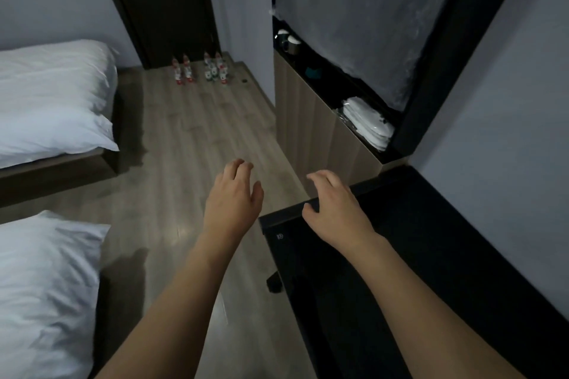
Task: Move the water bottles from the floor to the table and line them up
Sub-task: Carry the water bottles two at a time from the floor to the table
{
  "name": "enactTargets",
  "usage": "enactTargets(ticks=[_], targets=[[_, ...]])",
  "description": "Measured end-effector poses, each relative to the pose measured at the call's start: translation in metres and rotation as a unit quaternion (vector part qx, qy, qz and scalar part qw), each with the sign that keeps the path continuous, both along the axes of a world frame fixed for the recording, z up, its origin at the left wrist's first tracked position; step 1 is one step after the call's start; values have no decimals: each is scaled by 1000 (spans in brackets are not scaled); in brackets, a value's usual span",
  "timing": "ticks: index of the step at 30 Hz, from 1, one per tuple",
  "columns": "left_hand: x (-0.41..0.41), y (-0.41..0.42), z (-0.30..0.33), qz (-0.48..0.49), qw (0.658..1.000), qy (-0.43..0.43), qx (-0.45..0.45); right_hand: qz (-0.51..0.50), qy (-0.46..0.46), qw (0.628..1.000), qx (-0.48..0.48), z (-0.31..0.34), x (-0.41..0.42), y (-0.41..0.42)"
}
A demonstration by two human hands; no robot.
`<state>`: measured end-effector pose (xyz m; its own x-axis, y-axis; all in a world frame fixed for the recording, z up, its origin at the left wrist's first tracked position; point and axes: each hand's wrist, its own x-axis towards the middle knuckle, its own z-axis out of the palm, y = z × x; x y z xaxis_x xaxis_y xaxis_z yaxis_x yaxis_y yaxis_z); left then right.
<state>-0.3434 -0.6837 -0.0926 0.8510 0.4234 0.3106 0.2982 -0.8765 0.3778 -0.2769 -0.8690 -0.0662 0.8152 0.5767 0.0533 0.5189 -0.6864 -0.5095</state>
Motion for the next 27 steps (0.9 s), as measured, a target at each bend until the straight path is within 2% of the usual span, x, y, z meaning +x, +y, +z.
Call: enactTargets(ticks=[15, 27], targets=[[43, 77, 11, 46, 999, 8, 17, 44, 0, 999, 21, -3, 70, 78], [105, 241, 12, 50, 999, 5, -11, 53, 1, 999, -1, 4, 125, 265]])
